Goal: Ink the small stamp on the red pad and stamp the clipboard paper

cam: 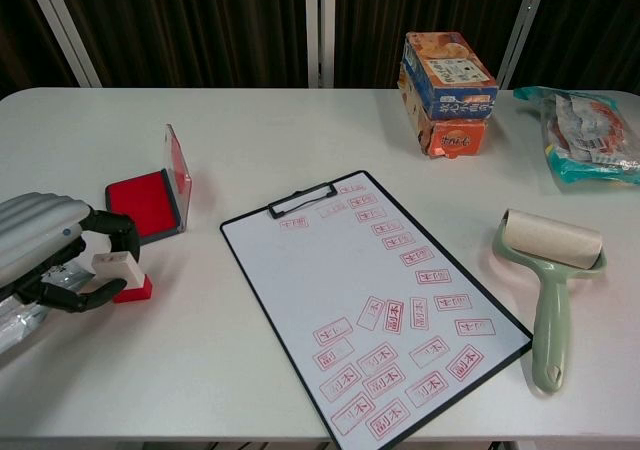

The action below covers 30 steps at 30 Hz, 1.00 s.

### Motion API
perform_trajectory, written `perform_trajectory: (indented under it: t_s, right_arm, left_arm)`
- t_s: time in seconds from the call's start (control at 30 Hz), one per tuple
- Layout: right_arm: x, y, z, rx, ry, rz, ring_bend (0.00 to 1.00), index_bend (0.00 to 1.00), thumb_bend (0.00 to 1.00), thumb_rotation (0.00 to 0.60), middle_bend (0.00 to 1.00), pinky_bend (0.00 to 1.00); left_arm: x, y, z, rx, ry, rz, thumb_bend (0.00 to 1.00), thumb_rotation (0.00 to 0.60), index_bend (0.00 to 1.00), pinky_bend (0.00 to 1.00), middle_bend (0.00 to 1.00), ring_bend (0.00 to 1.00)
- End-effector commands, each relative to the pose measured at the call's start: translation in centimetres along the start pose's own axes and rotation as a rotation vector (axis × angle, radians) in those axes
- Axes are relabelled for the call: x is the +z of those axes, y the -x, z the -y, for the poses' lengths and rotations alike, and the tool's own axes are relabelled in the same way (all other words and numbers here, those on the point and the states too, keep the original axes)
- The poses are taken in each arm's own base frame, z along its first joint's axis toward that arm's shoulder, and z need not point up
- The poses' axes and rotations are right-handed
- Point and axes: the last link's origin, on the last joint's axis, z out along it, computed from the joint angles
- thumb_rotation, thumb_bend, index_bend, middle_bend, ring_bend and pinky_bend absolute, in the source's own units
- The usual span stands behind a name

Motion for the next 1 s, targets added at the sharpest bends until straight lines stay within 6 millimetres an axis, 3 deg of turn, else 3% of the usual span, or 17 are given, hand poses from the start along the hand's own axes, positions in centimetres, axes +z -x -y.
perform_trajectory:
  t_s: [0.03,0.77,1.0]
  right_arm:
    - [0.0,0.0,0.0,0.0,0.0,0.0,0.0,0.0,0.26,0.6,0.0,0.0]
    - [0.0,-0.2,0.1,-0.01,0.004,0.007,0.0,0.0,0.26,0.6,0.0,0.0]
    - [-0.1,-0.3,0.1,-0.01,0.002,0.001,0.0,0.0,0.26,0.6,0.0,0.0]
  left_arm:
    - [0.0,0.1,0.0,0.0,0.003,0.0,0.36,0.6,0.46,1.0,0.52,1.0]
    - [-0.1,-0.2,-0.1,0.013,0.017,-0.014,0.36,0.6,0.34,1.0,0.42,1.0]
    - [-1.0,-2.1,-0.2,0.003,0.038,-0.056,0.33,0.6,0.28,1.0,0.39,1.0]
